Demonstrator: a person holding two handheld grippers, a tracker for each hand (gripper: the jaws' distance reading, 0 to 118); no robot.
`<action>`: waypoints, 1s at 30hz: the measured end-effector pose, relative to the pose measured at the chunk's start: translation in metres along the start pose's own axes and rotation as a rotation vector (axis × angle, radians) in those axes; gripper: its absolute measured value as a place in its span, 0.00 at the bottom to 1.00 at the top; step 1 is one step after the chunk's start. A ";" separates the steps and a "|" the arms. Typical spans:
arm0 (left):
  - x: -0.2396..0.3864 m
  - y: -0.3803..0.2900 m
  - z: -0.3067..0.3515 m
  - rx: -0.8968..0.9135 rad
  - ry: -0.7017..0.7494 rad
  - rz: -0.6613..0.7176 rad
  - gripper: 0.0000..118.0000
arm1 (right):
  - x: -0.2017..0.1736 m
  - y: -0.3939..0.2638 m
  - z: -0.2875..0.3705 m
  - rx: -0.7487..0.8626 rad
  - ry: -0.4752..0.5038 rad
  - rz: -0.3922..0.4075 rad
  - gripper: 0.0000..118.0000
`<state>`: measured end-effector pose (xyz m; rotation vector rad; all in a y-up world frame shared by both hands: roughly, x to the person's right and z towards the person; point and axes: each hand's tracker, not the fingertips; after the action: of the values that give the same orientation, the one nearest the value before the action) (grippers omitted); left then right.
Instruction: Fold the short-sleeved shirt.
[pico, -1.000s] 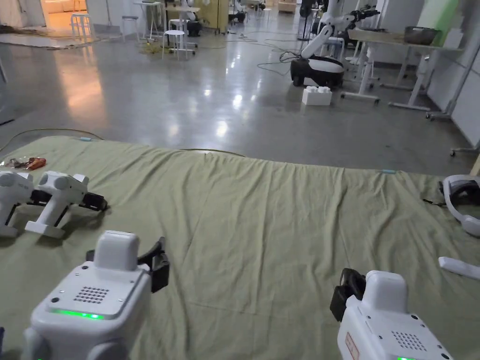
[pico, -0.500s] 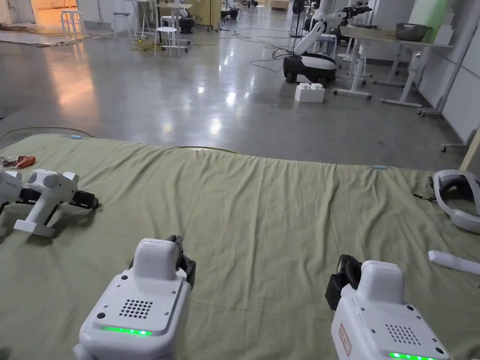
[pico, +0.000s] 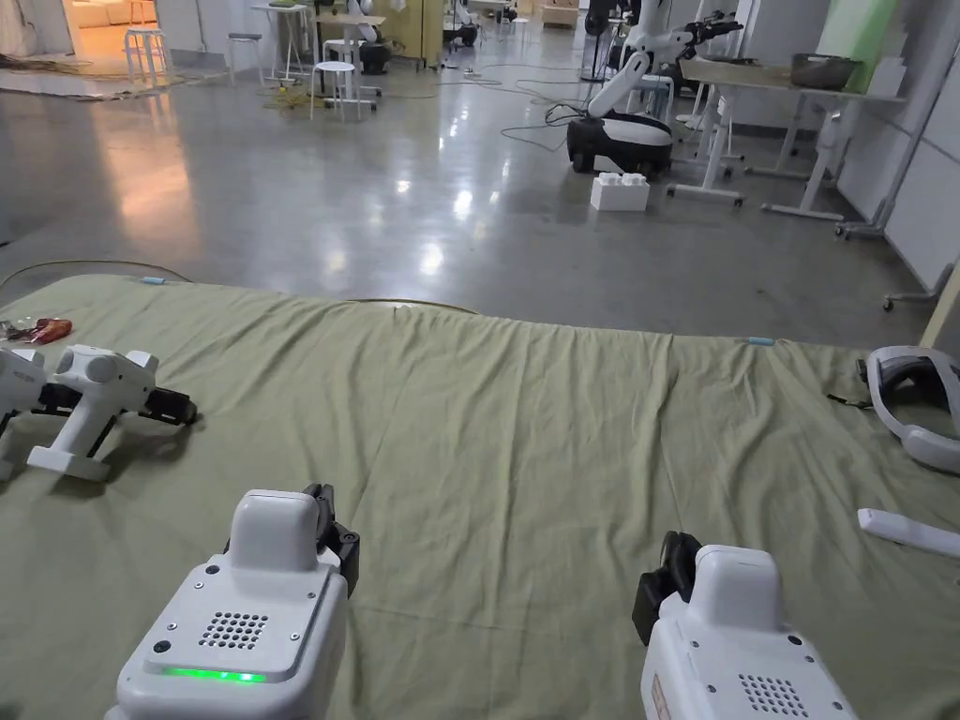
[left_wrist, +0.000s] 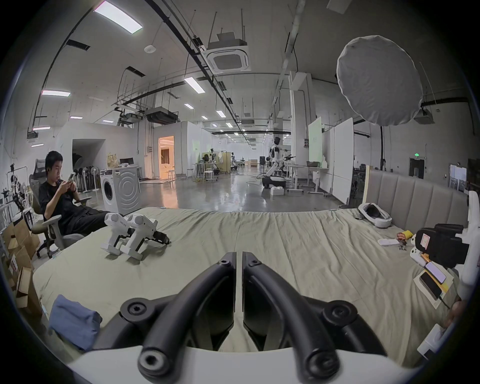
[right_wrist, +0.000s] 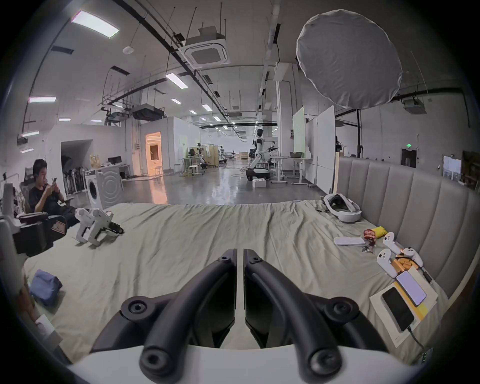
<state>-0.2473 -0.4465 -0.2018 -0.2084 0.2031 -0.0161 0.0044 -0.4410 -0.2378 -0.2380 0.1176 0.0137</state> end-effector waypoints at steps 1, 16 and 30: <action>0.001 0.000 0.000 -0.001 0.000 -0.009 0.07 | 0.000 -0.001 0.000 -0.004 -0.005 0.000 0.17; -0.006 0.000 -0.006 -0.035 0.019 -0.008 0.73 | 0.013 0.000 -0.011 -0.051 -0.013 -0.049 0.97; -0.007 0.004 -0.003 -0.024 -0.022 -0.016 0.78 | 0.011 0.019 -0.011 -0.017 -0.006 -0.044 0.98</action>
<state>-0.2549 -0.4431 -0.2045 -0.2339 0.1802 -0.0270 0.0136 -0.4252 -0.2541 -0.2573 0.1062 -0.0283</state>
